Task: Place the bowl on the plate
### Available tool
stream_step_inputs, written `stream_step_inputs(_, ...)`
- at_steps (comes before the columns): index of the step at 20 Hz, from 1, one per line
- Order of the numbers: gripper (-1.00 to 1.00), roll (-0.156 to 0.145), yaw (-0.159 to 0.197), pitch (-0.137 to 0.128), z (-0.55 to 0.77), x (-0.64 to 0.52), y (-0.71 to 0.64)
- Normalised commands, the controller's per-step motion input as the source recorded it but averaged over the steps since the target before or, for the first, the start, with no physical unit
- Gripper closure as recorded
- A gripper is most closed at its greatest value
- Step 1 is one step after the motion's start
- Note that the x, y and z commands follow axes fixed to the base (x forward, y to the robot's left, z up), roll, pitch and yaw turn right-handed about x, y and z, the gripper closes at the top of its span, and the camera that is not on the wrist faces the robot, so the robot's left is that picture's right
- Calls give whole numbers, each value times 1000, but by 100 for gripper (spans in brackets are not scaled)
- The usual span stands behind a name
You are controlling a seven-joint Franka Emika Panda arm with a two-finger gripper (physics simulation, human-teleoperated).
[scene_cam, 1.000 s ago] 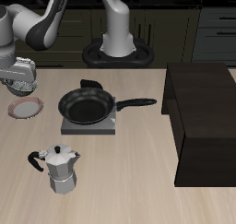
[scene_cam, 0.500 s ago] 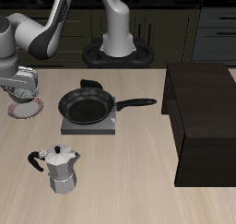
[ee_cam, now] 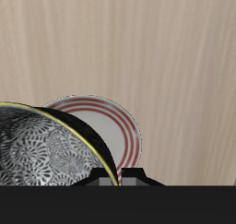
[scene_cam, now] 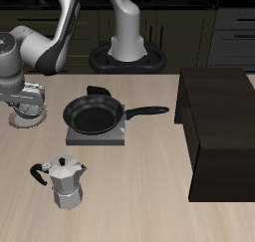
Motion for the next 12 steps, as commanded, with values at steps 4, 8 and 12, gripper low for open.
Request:
stream_step_inputs(4,100,-18,20,4,-135,-184,16)
stream_step_inputs(8,100,-10,-11,-24,-45,-346,-35)
stream_step_inputs(12,100,-46,-11,18,-176,-161,-139)
